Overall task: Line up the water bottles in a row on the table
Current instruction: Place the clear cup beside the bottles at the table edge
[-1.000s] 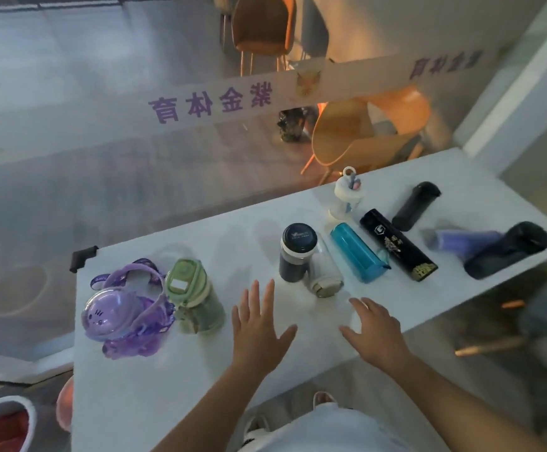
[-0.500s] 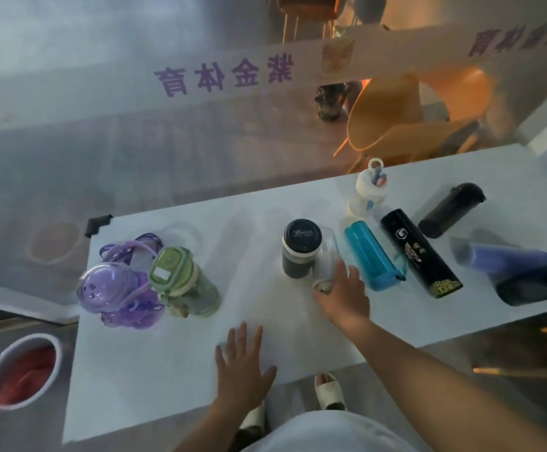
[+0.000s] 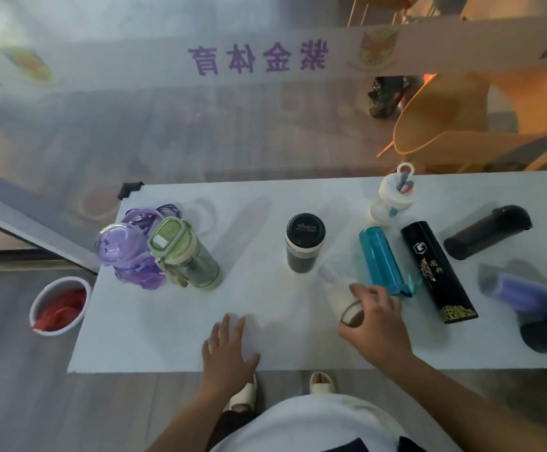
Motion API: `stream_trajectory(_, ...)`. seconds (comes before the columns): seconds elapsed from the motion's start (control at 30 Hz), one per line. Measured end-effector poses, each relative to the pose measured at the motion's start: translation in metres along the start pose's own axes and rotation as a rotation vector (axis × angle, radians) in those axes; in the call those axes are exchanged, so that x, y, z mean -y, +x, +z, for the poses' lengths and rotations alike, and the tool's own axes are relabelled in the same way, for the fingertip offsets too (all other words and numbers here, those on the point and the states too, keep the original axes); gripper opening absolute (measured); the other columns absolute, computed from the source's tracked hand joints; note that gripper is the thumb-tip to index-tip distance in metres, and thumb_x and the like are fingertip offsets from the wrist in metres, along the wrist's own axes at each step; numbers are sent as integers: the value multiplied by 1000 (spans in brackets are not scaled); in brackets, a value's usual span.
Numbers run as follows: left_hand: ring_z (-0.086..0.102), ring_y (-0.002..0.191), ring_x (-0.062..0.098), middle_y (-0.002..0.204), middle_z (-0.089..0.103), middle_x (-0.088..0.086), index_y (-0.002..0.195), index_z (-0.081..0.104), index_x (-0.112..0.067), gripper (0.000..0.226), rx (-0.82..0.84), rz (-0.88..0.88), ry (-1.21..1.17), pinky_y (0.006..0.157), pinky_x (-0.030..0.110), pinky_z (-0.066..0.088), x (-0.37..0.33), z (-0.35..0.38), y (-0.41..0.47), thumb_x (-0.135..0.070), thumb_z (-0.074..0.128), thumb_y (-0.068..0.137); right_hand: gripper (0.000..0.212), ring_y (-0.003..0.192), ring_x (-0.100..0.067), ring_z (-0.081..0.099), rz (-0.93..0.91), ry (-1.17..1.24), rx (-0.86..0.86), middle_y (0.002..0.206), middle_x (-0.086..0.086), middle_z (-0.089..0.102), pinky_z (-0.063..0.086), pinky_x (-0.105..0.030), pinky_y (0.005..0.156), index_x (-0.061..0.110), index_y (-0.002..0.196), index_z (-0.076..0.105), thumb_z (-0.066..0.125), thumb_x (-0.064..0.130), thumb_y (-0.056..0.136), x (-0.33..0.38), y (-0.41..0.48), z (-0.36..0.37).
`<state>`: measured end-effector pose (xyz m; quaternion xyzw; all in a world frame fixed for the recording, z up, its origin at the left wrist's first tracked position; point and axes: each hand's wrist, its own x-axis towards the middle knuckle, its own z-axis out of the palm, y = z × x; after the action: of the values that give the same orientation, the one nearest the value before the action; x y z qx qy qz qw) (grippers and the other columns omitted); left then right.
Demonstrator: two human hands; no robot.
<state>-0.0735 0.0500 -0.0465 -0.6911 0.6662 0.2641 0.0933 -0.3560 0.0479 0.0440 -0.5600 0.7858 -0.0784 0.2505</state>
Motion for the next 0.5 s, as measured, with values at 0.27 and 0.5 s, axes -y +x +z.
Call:
stream_trajectory(0.27, 6, 149, 27, 164, 0, -1, 153, 7, -35, 82, 13, -42, -57, 119, 47, 16, 17, -5, -6, -52, 53, 88, 57, 107, -21, 53, -455, -203, 195, 124, 6, 52, 52, -35, 86, 33, 128, 48, 64, 42, 75, 79, 3, -18)
stream_trajectory(0.5, 2, 150, 28, 164, -1, 0, 153, 6, -37, 82, 14, -5, -64, 120, 47, 14, 38, -13, -9, -48, 55, 87, 53, 106, -27, 58, -552, -333, 285, 118, 1, 53, 42, -32, 76, 31, 128, 52, 60, 34, 75, 181, 33, 4)
